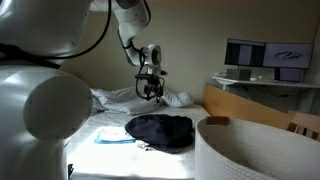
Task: Put the things on the bed in the laundry hamper
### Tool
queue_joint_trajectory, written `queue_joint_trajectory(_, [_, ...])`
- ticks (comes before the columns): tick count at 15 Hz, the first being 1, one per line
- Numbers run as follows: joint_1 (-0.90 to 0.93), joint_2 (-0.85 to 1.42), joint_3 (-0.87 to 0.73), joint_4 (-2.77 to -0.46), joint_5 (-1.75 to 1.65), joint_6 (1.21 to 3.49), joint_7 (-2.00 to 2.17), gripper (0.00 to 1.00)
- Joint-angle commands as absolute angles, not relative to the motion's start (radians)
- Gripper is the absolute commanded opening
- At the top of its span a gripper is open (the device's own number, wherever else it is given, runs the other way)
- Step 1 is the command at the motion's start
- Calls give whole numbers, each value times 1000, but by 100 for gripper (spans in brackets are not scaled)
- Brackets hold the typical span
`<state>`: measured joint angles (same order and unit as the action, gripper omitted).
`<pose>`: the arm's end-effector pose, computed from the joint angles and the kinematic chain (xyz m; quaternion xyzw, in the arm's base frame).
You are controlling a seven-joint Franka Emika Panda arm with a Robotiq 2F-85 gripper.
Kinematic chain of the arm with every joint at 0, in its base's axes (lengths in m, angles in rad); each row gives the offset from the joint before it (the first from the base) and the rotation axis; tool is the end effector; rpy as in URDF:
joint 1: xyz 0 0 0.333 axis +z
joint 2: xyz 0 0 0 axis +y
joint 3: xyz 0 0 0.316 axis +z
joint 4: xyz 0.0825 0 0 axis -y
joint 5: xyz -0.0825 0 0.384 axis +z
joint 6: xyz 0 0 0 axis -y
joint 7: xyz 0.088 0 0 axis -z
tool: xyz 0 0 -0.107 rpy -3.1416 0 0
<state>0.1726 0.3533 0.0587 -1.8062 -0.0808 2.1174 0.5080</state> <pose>0.6199 0.1396 0.3461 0.9925 -0.1179 -0.0106 0.0297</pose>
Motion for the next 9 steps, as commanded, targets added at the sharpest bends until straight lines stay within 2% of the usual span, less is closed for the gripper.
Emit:
queue_joint_trajectory(1, [236,435,29,-1750,-178,2211,581,100])
queue_joint_trajectory(5, [287,534,3,-1682,-220,2277,621,100])
queue_joint_trajectory(9, [304,588,-16,-1635,-194,2229,611,100])
